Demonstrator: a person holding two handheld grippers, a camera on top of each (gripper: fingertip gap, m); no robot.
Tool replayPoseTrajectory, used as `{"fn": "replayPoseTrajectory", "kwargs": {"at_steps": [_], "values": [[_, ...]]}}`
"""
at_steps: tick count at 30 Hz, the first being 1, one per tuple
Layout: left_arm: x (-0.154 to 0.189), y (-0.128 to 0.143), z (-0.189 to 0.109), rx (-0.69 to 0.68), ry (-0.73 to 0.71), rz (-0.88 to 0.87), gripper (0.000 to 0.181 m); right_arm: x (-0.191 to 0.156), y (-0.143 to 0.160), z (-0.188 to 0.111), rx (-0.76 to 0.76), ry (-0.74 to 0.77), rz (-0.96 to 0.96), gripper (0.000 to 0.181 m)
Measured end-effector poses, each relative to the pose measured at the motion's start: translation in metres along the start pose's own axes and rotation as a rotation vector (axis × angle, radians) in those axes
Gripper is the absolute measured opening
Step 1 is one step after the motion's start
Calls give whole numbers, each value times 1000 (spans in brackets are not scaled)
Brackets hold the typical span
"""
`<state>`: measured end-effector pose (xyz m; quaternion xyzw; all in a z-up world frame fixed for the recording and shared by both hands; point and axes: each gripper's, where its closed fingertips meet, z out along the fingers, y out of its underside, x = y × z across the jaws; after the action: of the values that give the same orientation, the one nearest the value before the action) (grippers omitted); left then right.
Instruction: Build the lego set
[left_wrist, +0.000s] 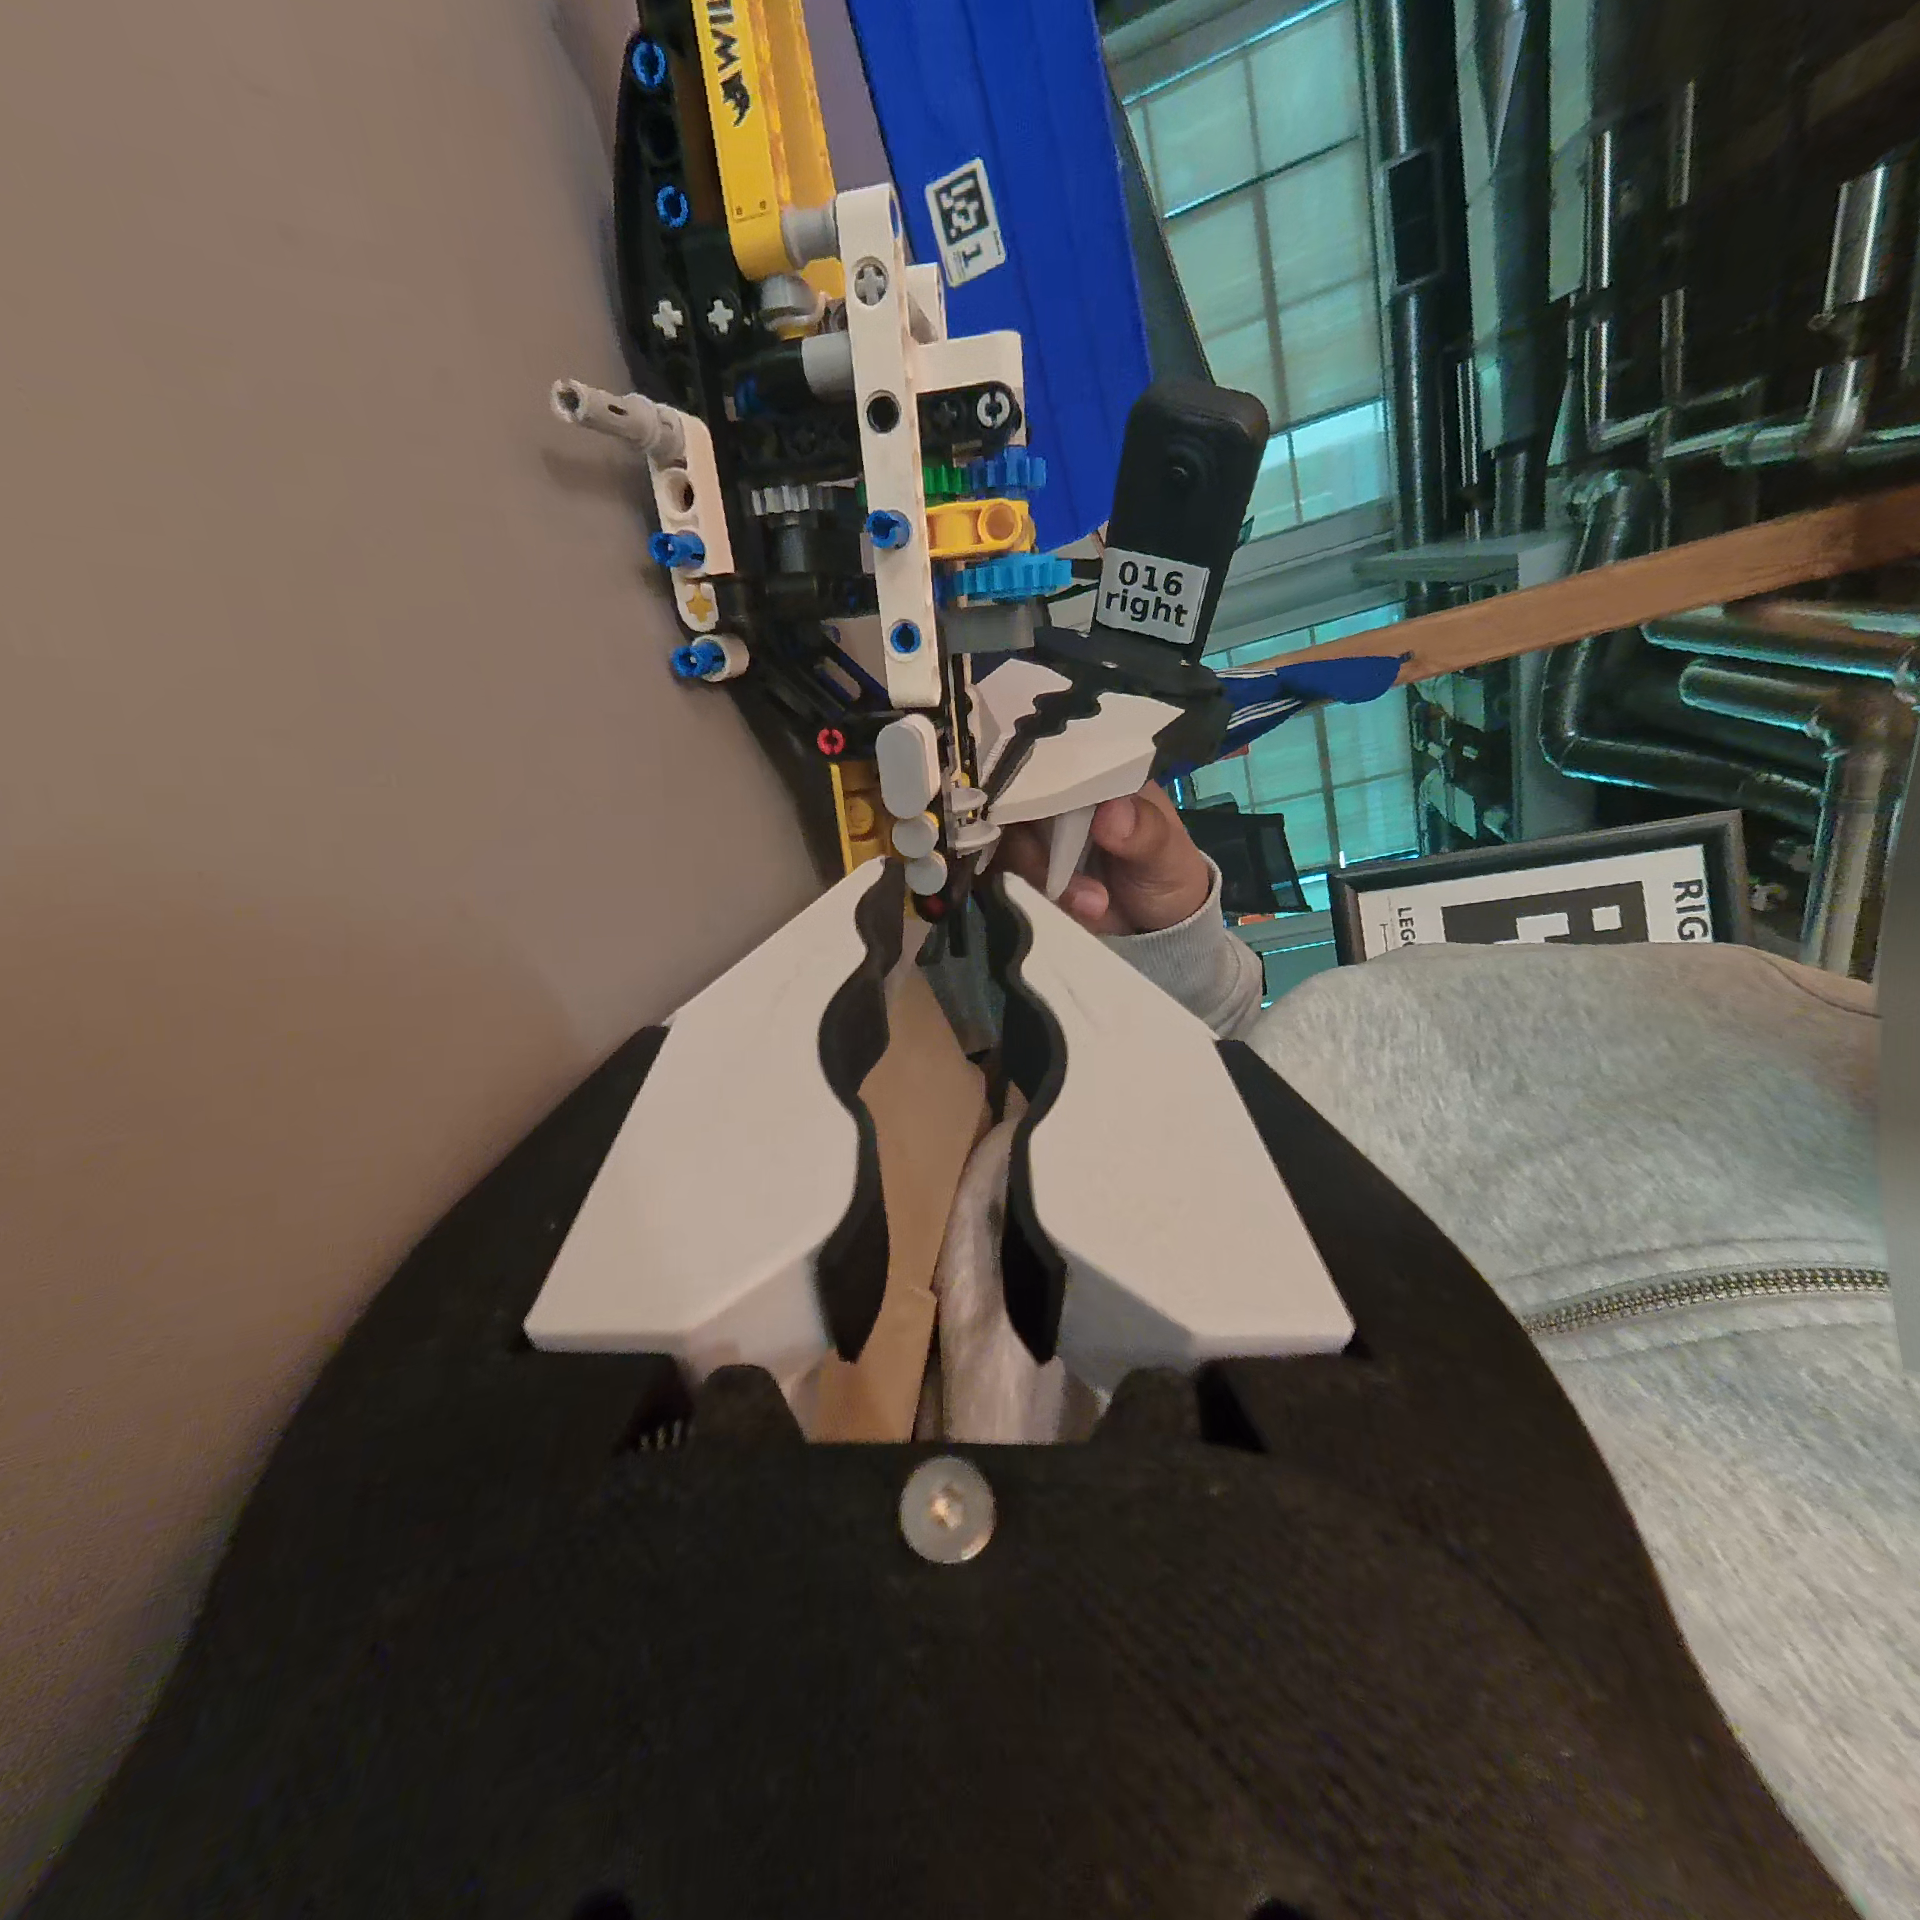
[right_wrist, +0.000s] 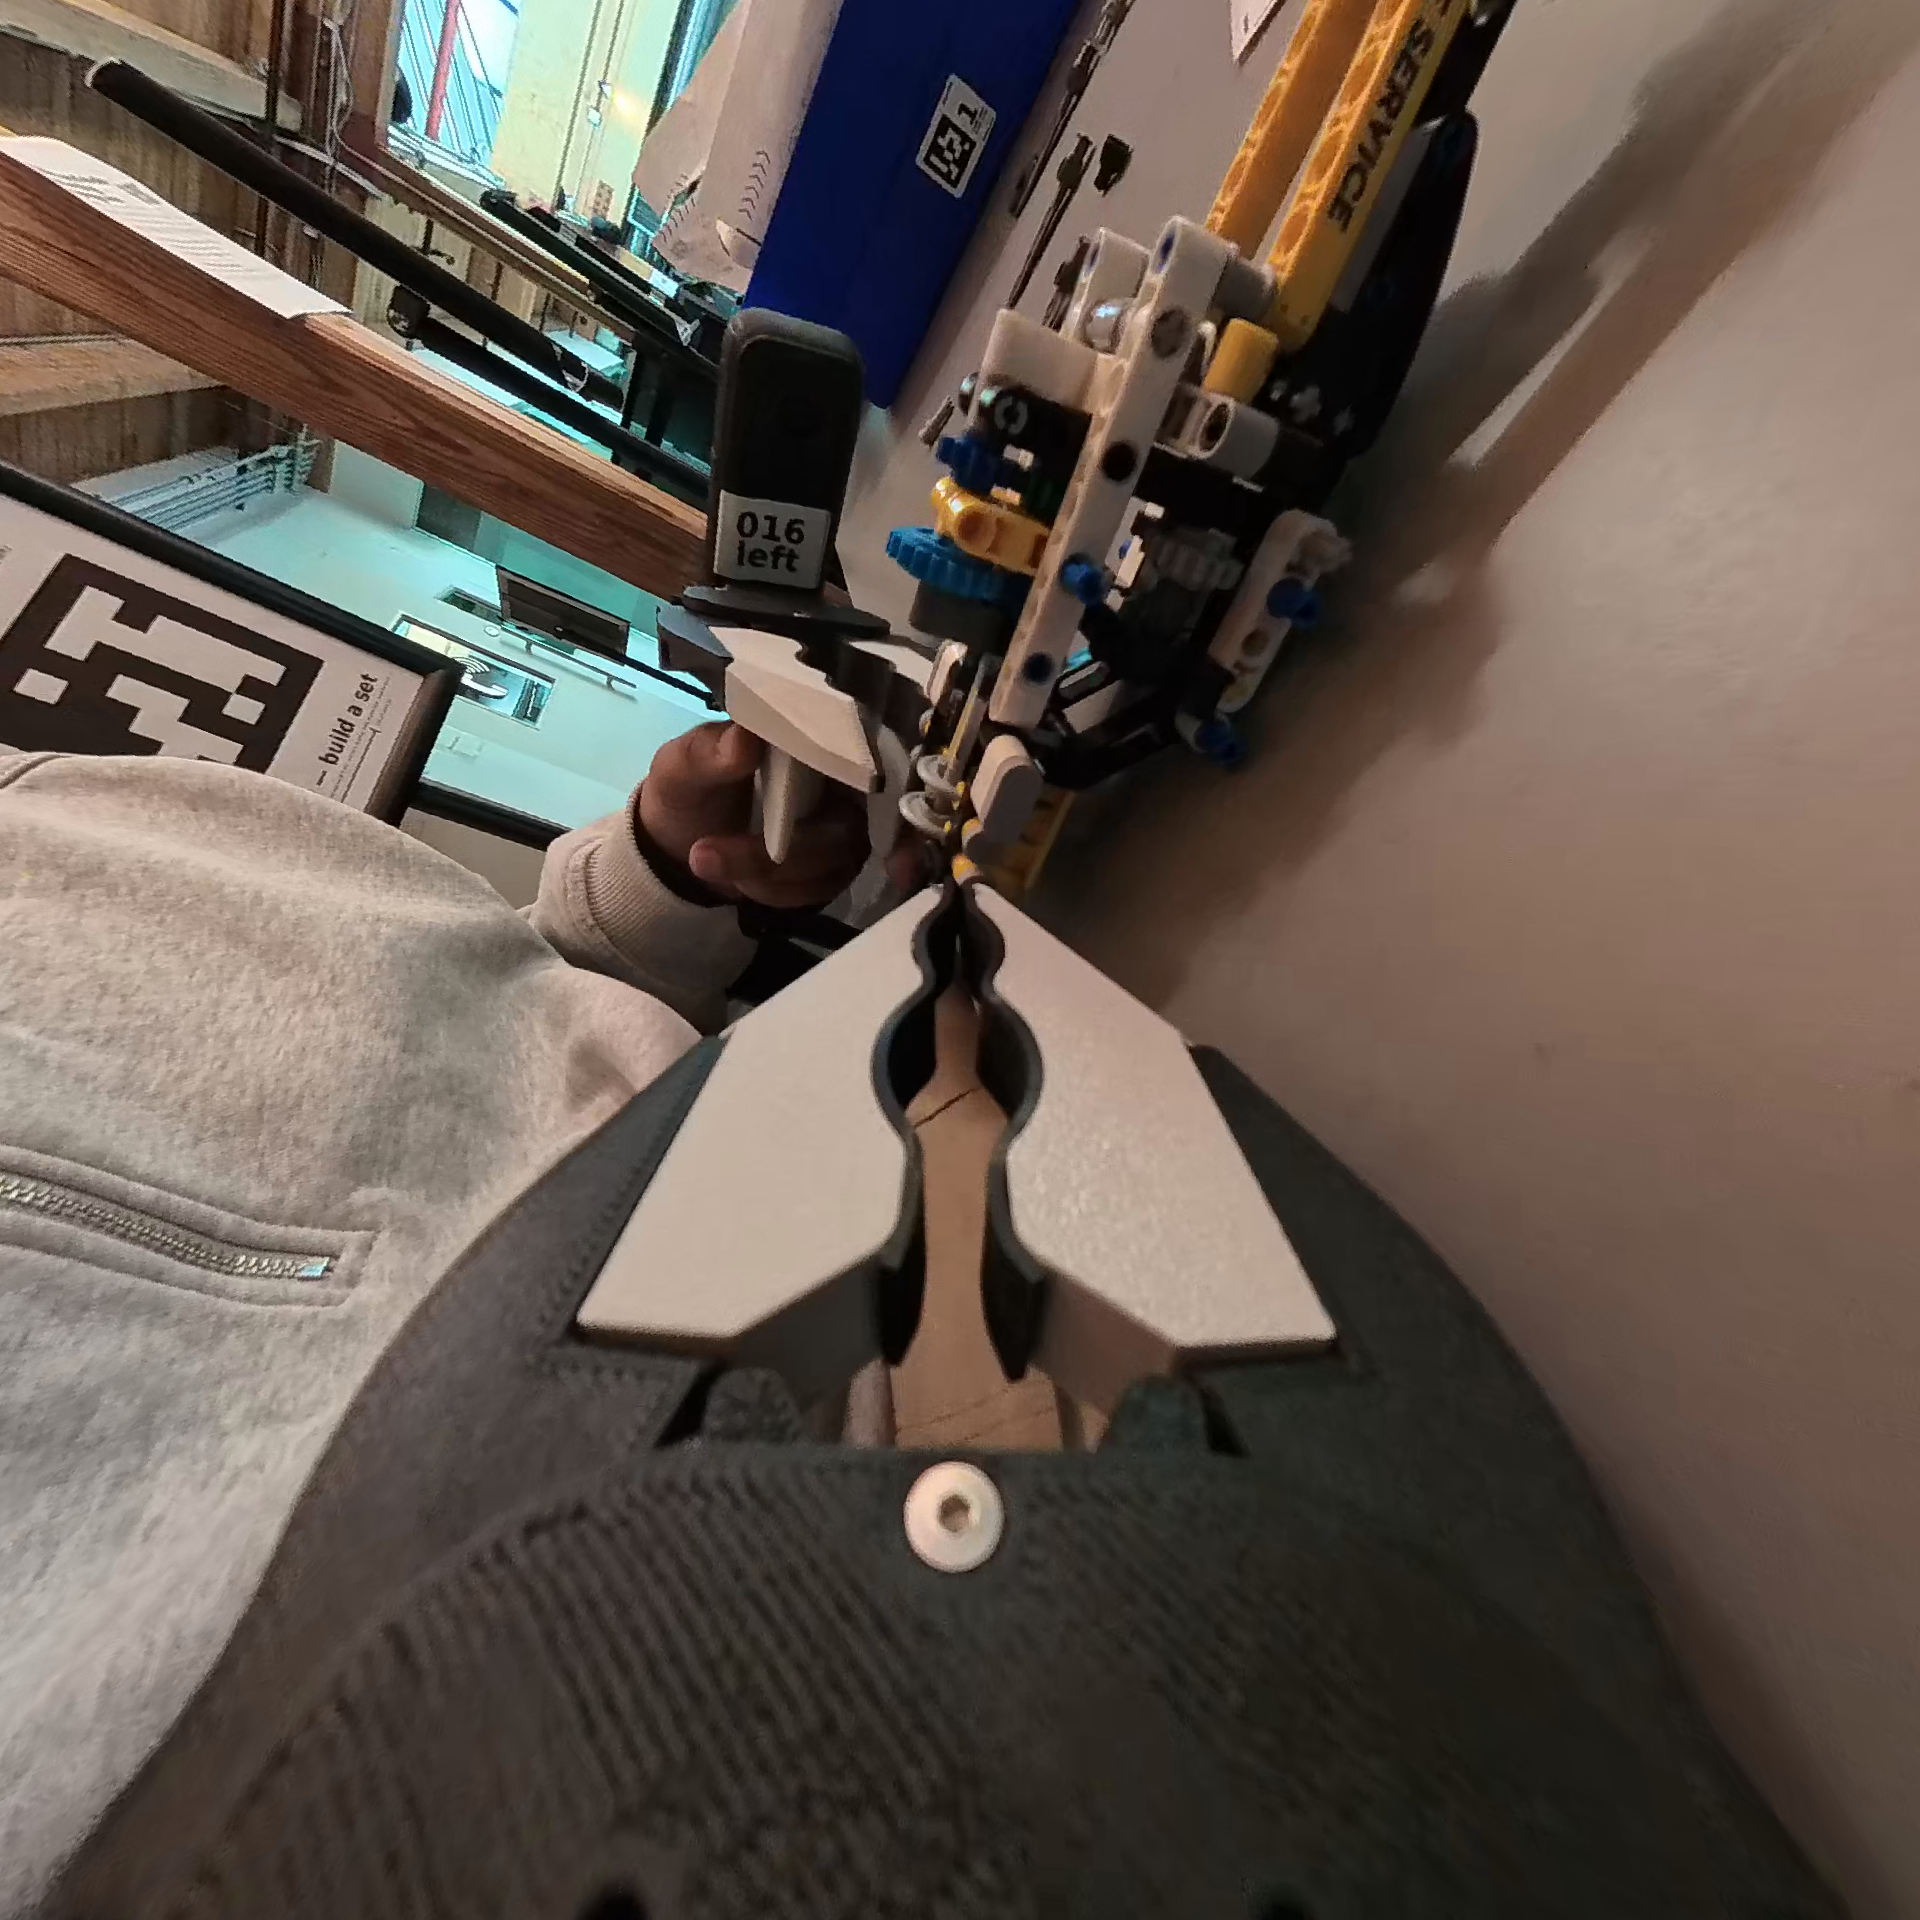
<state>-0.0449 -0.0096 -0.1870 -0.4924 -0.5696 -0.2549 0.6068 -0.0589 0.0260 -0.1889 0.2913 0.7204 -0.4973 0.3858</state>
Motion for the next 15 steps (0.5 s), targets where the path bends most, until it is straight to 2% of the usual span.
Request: {"fn": "replayPoseTrajectory", "kwargs": {"at_steps": [3,15], "values": [[-1,0,2,5,-11,1,9,-1,-1,0,8,-11,2,0],[-1,-2,4,22,-11,-7,8,1,-2,0,17,8,10,0]]}}
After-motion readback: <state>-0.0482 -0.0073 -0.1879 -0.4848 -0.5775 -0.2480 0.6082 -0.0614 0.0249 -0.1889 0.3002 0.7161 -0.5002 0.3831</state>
